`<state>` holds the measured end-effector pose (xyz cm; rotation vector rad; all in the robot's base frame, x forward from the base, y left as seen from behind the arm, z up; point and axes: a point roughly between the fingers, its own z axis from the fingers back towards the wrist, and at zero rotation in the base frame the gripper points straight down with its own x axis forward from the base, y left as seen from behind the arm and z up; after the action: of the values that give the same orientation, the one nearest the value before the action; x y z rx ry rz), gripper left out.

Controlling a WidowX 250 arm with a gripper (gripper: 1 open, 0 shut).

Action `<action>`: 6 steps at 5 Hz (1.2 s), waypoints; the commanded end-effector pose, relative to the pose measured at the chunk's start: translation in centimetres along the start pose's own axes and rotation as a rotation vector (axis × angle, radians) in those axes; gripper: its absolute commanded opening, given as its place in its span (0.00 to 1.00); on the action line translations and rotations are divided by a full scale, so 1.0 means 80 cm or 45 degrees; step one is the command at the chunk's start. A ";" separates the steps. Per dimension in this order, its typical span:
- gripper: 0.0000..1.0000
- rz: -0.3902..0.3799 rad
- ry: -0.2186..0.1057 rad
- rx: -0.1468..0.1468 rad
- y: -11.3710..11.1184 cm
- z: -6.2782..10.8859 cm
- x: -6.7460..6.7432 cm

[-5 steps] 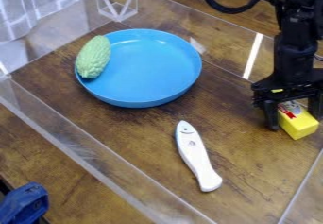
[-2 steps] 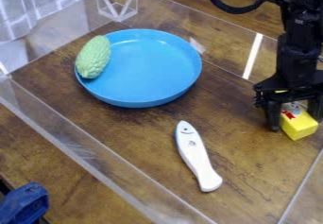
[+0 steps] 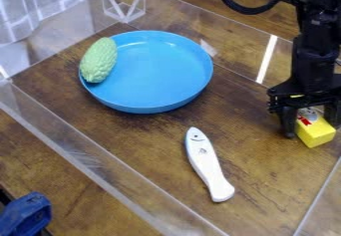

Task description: Put the yellow brick in the blue tray

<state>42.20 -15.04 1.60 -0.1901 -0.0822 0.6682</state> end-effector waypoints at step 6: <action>0.00 -0.013 0.041 0.069 0.006 -0.020 0.010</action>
<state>42.46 -15.23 1.66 -0.1689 -0.0436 0.6630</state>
